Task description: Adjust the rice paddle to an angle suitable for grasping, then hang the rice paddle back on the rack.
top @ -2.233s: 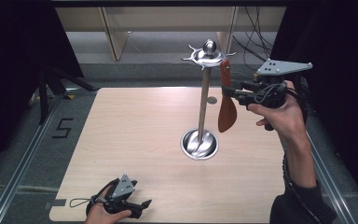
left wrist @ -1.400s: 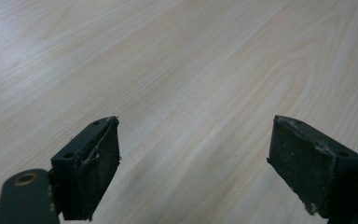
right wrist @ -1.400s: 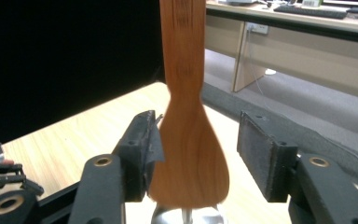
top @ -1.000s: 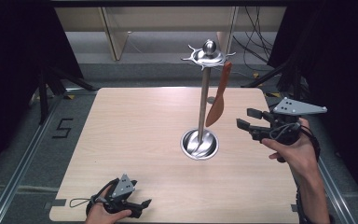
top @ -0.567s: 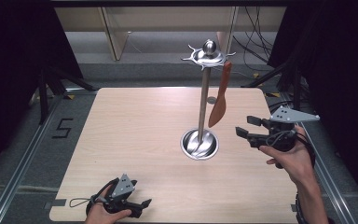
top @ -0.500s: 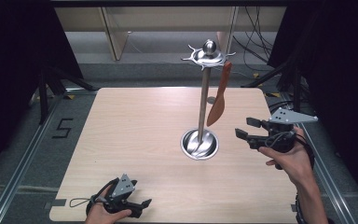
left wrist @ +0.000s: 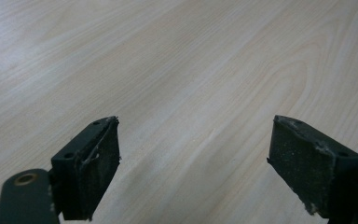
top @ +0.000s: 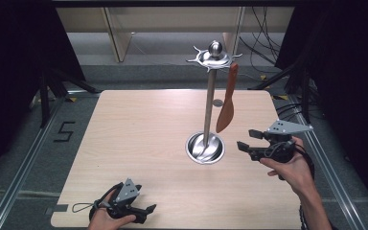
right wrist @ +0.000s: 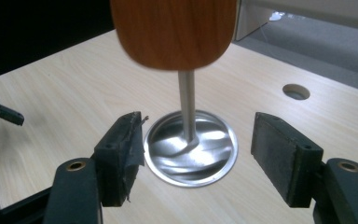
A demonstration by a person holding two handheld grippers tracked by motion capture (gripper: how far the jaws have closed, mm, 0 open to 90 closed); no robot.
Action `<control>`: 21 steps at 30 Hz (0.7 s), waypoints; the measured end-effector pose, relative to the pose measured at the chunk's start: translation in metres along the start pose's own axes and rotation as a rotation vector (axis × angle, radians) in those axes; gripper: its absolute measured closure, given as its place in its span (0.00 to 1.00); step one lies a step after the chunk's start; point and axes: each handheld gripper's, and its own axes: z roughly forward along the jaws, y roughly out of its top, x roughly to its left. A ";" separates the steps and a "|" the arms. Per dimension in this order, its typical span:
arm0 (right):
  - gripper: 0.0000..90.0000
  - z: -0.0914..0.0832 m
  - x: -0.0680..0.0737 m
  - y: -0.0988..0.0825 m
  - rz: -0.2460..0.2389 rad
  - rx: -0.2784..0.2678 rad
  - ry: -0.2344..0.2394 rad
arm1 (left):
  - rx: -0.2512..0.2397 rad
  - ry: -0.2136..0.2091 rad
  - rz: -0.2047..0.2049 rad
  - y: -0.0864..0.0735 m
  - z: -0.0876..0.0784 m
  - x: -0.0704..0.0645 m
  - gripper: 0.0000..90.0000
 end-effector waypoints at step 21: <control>0.37 0.021 0.012 -0.033 0.064 0.119 0.047 | -0.001 -0.005 0.000 -0.001 -0.001 -0.001 0.18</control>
